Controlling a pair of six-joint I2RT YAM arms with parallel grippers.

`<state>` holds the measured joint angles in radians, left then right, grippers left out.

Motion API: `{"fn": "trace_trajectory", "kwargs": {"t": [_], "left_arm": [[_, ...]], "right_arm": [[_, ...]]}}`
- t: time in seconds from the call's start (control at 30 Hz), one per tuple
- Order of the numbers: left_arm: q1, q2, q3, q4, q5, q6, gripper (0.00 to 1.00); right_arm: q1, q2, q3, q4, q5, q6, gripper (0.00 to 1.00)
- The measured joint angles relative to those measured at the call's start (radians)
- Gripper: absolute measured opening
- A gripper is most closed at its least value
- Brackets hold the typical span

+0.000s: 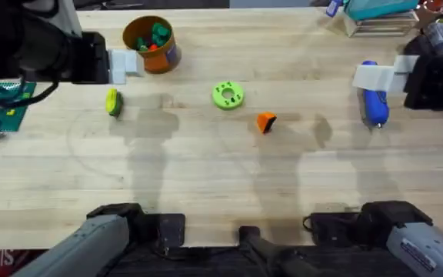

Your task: Pick up the gripper from the table and insert it into the empty holder that is missing its gripper. Then pick up a screw, insert it into the mounting hole, and use the screwdriver to tighten it. Finally, clean up the table by picking up the vegetable and placing it into the bucket.

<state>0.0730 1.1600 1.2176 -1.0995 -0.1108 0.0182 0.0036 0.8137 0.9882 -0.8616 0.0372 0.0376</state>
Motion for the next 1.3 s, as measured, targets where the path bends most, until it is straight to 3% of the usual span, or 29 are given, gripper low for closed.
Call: {"fn": "trace_trajectory", "kwargs": {"t": [0.13,0.3,0.47,0.73,1.13,1.2,1.3], "left_arm": [[0.078,0.082,-0.078,0.062,0.008,0.018,0.986],[0.184,0.189,-0.221,0.206,0.070,0.058,0.986],[0.258,0.285,-0.292,0.334,0.122,0.081,0.986],[0.305,0.459,-0.295,0.504,0.162,0.106,0.986],[0.329,0.510,-0.292,0.686,0.209,0.131,0.982],[0.329,0.511,-0.292,0.693,0.212,0.132,0.754],[0.329,0.512,-0.292,0.700,0.216,0.132,0.262]], "right_arm": [[0.000,0.007,0.000,-0.006,0.000,0.000,0.994],[0.000,0.011,0.000,-0.007,0.000,0.000,0.994],[0.000,0.011,0.000,-0.007,0.000,0.000,0.994],[0.000,0.011,0.000,-0.007,0.000,0.000,0.993],[0.000,0.011,0.000,-0.008,0.000,0.000,0.994],[0.000,0.011,0.000,-0.008,0.000,0.000,0.994],[0.000,0.011,0.000,-0.008,0.000,0.000,0.994]]}}
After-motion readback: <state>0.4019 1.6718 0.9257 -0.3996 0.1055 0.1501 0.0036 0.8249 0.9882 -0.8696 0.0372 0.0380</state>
